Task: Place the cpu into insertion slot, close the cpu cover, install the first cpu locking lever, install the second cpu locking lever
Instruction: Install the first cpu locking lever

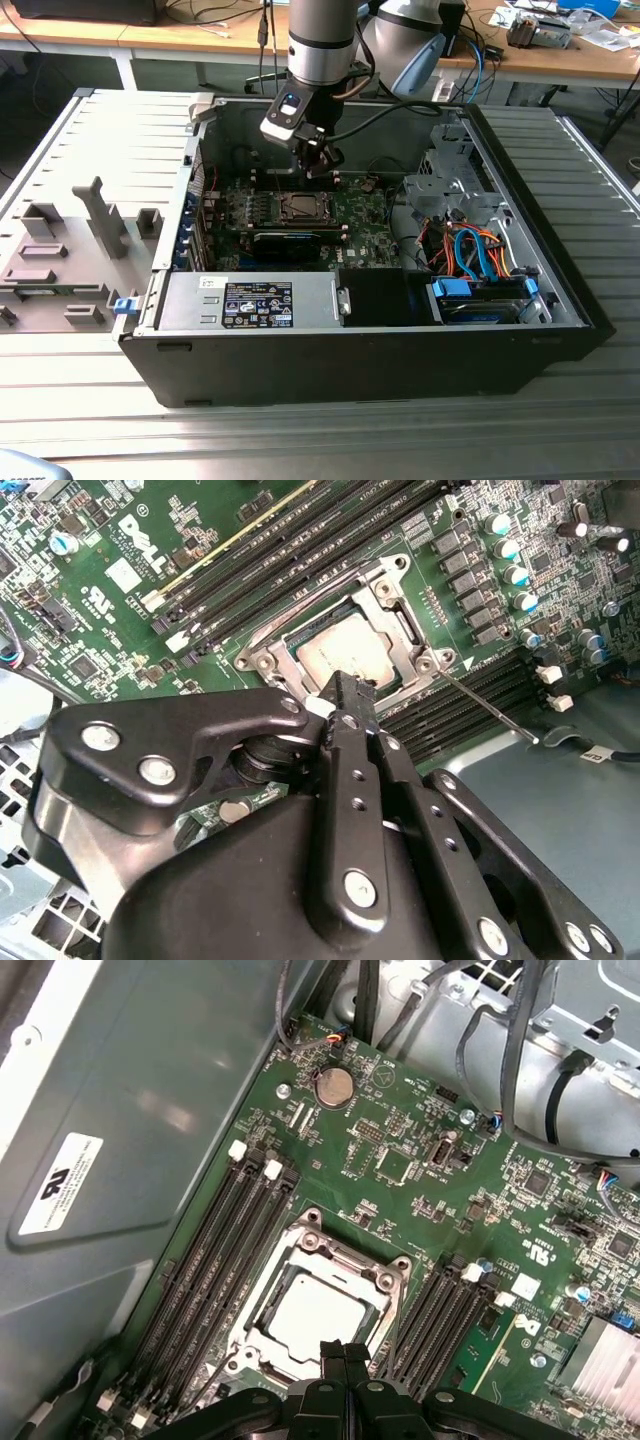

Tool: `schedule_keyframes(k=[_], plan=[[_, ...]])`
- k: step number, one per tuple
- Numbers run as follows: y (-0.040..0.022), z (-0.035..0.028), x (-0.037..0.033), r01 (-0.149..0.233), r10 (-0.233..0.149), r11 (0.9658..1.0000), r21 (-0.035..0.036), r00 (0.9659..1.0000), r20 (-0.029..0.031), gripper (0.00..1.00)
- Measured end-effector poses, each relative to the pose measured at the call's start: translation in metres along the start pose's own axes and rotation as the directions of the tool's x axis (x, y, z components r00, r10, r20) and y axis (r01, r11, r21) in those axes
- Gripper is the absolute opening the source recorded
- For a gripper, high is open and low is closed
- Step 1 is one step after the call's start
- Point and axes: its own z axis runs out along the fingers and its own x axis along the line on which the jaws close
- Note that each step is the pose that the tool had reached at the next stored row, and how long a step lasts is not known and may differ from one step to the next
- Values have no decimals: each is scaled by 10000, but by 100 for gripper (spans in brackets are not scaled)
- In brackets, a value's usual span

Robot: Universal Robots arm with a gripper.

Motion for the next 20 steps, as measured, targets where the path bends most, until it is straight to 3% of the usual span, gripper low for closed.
schedule_keyframes(k=[20], plan=[[0, 0, 0, 464, -464, 9989, -4, 9989, 11, 11]])
